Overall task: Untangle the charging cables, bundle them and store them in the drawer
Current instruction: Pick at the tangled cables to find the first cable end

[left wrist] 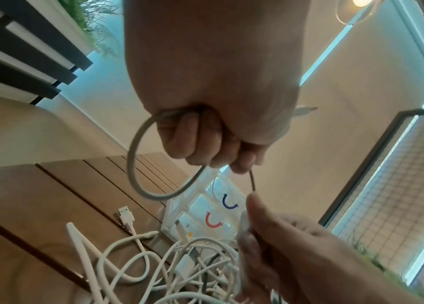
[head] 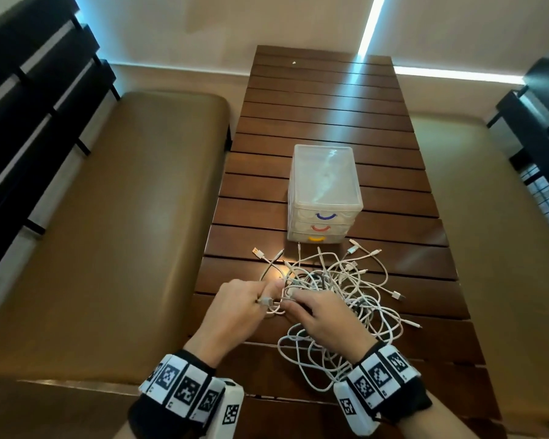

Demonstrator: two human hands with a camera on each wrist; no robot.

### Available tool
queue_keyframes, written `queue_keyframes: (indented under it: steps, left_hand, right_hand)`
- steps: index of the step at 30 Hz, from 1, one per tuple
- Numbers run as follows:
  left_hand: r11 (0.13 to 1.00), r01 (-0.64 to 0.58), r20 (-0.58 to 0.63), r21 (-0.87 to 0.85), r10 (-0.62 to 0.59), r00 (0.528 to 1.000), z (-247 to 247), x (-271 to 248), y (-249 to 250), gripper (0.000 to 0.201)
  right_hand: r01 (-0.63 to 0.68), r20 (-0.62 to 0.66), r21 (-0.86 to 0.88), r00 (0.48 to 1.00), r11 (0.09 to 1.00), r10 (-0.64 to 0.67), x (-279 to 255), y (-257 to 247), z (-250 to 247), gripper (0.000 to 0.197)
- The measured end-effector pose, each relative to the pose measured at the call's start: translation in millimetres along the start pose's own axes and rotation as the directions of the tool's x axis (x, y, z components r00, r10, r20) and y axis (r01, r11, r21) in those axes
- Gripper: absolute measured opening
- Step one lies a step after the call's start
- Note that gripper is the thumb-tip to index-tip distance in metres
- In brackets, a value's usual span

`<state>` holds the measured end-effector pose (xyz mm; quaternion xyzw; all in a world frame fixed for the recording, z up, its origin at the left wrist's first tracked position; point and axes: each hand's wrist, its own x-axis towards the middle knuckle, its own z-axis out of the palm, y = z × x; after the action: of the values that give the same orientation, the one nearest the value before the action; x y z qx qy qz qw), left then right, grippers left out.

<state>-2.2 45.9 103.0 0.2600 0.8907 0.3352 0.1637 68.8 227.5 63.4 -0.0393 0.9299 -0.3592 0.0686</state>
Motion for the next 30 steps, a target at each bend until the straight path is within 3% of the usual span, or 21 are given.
queue_keyframes:
  steps: [3,8,9,11,12,13,15,17,19,21,22,24,27,30]
  left_hand:
    - [0.951,-0.026,-0.106,-0.308,-0.007,0.994,-14.5,3.1,2.3,0.052]
    - [0.738,-0.027,-0.149,-0.674,-0.101,0.984,-42.5,6.1,6.6,0.054]
    - [0.66,-0.035,-0.178,-0.75,-0.151,0.972,-48.7,6.8,8.4,0.055]
    - [0.399,-0.124,-0.235,-0.908,-0.242,0.942,-65.1,9.5,11.2,0.052]
    - [0.327,-0.164,-0.259,-0.931,-0.271,0.927,-73.0,11.5,10.9,0.05]
    - [0.346,-0.174,-0.279,-0.922,-0.284,0.917,-77.9,14.1,9.0,0.048]
    - [0.565,-0.075,-0.288,-0.822,-0.298,0.91,-77.1,19.2,0.1,0.045]
    - [0.811,0.06,-0.315,-0.582,-0.293,0.903,-66.8,23.2,-9.9,0.035]
    - [0.948,0.069,-0.407,-0.311,-0.198,0.892,-54.4,19.4,-14.5,0.042]
    - [0.977,-0.12,-0.473,-0.179,0.022,0.881,-43.6,12.2,-11.9,0.043]
    - [0.961,-0.22,-0.441,-0.167,0.127,0.889,-37.7,8.2,-7.2,0.038]
    - [0.94,-0.291,-0.231,-0.177,0.248,0.941,-21.7,2.9,2.6,0.037]
    - [0.98,-0.199,0.136,-0.03,0.201,0.97,8.3,2.6,10.4,0.042]
    - [0.982,-0.125,0.256,0.144,0.085,0.963,24.8,4.7,5.2,0.036]
  right_hand:
    - [-0.006,-0.037,0.036,0.999,0.999,0.008,1.6,0.4,-7.2,0.04]
    - [0.026,-0.1,0.044,0.995,0.999,-0.022,4.8,-6.8,-20.3,0.034]
    - [0.022,-0.108,0.032,0.994,0.999,-0.019,5.5,-6.8,-22.2,0.034]
    - [-0.018,-0.113,0.004,0.993,1.0,0.018,4.6,-3.3,-25.9,0.035]
    - [-0.041,-0.118,0.002,0.992,0.999,0.041,2.6,-0.4,-27.2,0.036]
    - [-0.061,-0.121,0.006,0.991,0.998,0.062,1.4,2.0,-28.7,0.037]
    - [-0.089,-0.112,0.0,0.99,0.996,0.088,-0.2,6.0,-28.0,0.039]
    - [-0.106,-0.085,-0.056,0.991,0.993,0.101,-0.1,7.2,-23.6,0.039]
    - [-0.139,-0.037,-0.112,0.99,0.984,0.136,0.4,7.5,-17.3,0.039]
    - [-0.174,0.007,-0.158,0.984,0.972,0.177,1.1,6.2,-12.8,0.037]
    - [-0.184,0.024,-0.179,0.981,0.967,0.191,1.0,4.0,-11.4,0.036]
    - [-0.172,0.03,-0.172,0.983,0.97,0.18,0.5,-3.5,-10.7,0.034]
    - [-0.099,-0.004,-0.129,0.995,0.987,0.099,-2.9,-13.6,-9.4,0.037]
    - [-0.088,-0.056,-0.157,0.995,0.984,0.08,-7.0,-10.4,-2.1,0.033]
